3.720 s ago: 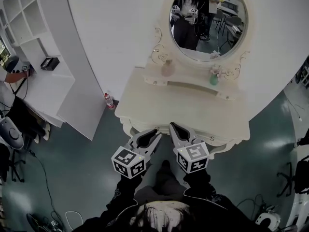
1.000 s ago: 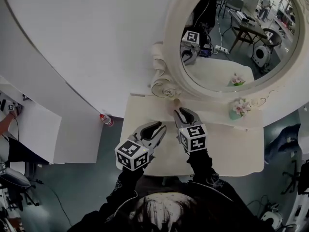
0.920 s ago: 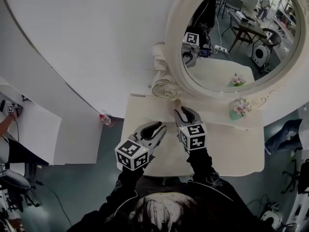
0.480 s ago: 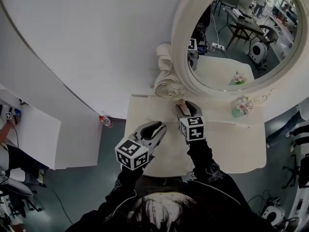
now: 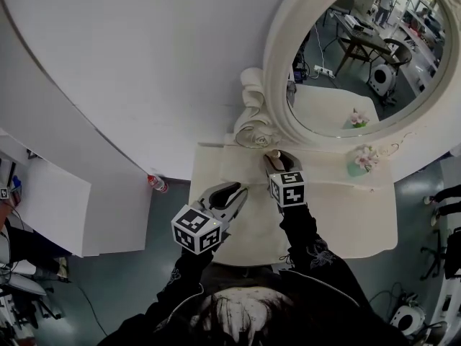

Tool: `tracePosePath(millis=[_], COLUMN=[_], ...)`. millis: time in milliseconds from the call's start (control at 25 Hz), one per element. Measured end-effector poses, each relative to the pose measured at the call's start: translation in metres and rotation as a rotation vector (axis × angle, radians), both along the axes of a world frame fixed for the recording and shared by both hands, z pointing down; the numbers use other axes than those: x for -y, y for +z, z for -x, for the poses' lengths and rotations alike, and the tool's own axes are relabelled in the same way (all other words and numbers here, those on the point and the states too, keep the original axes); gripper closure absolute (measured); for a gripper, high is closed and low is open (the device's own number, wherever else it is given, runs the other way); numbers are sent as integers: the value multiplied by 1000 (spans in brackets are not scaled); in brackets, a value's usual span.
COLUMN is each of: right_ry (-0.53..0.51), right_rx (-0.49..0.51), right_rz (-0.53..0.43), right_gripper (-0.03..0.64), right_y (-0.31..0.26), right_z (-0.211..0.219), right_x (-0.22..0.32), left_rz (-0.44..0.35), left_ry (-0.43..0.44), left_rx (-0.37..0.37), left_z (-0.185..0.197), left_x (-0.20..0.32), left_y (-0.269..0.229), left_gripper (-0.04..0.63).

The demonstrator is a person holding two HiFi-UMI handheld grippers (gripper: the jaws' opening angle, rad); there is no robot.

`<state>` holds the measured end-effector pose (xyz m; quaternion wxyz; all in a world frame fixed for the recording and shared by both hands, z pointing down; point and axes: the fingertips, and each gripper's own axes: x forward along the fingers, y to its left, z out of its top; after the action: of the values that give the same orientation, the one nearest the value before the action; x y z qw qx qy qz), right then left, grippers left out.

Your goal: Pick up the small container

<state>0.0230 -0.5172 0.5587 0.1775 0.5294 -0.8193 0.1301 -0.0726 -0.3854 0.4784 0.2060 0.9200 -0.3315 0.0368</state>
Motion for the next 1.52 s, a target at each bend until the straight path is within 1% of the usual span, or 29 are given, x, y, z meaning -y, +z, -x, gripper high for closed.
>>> tracePosePath(millis=[240, 440, 600, 760, 960, 1160, 1320, 1520], right_ry=[15, 22, 13, 10, -23, -78, -113, -132], right_rx=[39, 41, 44, 63, 83, 104, 123, 129], right_rz=[-3, 4, 14, 10, -6, -19, -27, -47], right_gripper=[463, 468, 468, 468, 468, 468, 469, 469], right_y=[-2, -2, -2, -10, -31, -57, -77, -99], right_z=[-2, -2, 0, 4, 11, 23, 33, 39], right_x=[3, 0, -5, -12, -24, -45, -64, -86], left_rz=[-2, 5, 25, 52, 88, 107, 119, 146], left_ry=[0, 13, 30, 53, 76, 106, 139, 184], left_rx=[-4, -4, 5, 18, 41, 54, 59, 70], left_z=[5, 5, 6, 5, 2, -5, -12, -21], left_x=[2, 1, -1, -5, -9, -13, -19, -30], left_y=[0, 2, 8, 17, 31, 40, 45, 53], left_gripper=[526, 526, 524, 509, 492, 469, 451, 417])
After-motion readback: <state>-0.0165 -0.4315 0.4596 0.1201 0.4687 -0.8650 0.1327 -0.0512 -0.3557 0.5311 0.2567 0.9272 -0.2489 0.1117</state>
